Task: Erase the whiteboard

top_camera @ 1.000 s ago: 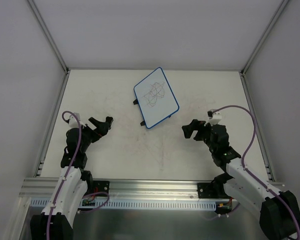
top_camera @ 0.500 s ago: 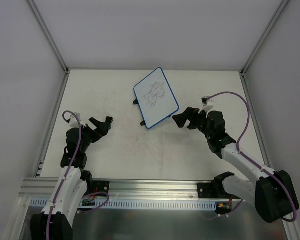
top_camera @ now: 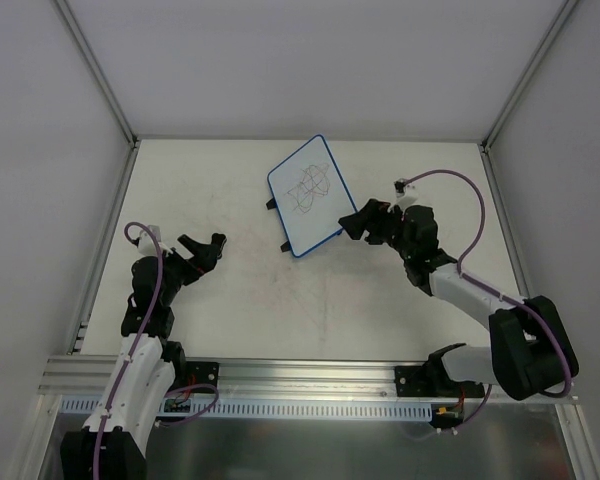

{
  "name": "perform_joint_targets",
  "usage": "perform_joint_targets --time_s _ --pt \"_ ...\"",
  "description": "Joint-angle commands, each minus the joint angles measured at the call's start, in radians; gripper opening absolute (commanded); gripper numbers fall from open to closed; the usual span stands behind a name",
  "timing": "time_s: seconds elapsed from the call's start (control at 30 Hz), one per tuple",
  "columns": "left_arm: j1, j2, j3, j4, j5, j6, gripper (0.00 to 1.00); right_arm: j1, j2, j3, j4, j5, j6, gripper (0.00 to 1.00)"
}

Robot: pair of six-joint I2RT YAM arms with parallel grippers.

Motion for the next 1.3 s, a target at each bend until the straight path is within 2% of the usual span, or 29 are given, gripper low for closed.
perform_joint_targets --time_s 0.0,0.2,0.37,0.47,0.53,0.57,0.73,0.9,1.17,1.27 --pt "0.010 0.008 0.030 0.033 0.017 0.029 0.99 -0.023 0.028 0.026 0.163 -0.037 0.022 0.74" --pt "0.010 0.025 0.031 0.033 0.005 0.034 0.99 -0.055 0.112 0.033 0.273 -0.100 0.087 0.69" --pt "0.011 0.028 0.033 0.033 -0.003 0.037 0.99 -0.058 0.154 0.058 0.272 -0.112 0.091 0.65" --pt "0.010 0.028 0.033 0.033 -0.010 0.040 0.99 -0.058 0.165 0.055 0.295 -0.117 0.087 0.57" --pt "0.010 0.028 0.034 0.027 -0.018 0.046 0.99 -0.058 0.166 0.059 0.295 -0.122 0.082 0.46" --pt "0.010 0.027 0.034 0.024 -0.029 0.050 0.99 -0.058 0.168 0.061 0.293 -0.125 0.074 0.44" --pt "0.010 0.043 0.066 -0.022 -0.101 0.077 0.99 -0.058 0.180 0.065 0.293 -0.125 0.068 0.44" --pt "0.010 0.160 0.134 -0.088 -0.170 0.089 0.99 -0.058 0.218 0.076 0.293 -0.126 0.074 0.42" --pt "-0.012 0.436 0.289 -0.226 -0.205 0.095 0.99 -0.057 0.231 0.075 0.298 -0.125 0.076 0.26" --pt "-0.015 0.539 0.356 -0.252 -0.197 0.145 0.99 -0.057 0.238 0.076 0.298 -0.128 0.070 0.20"
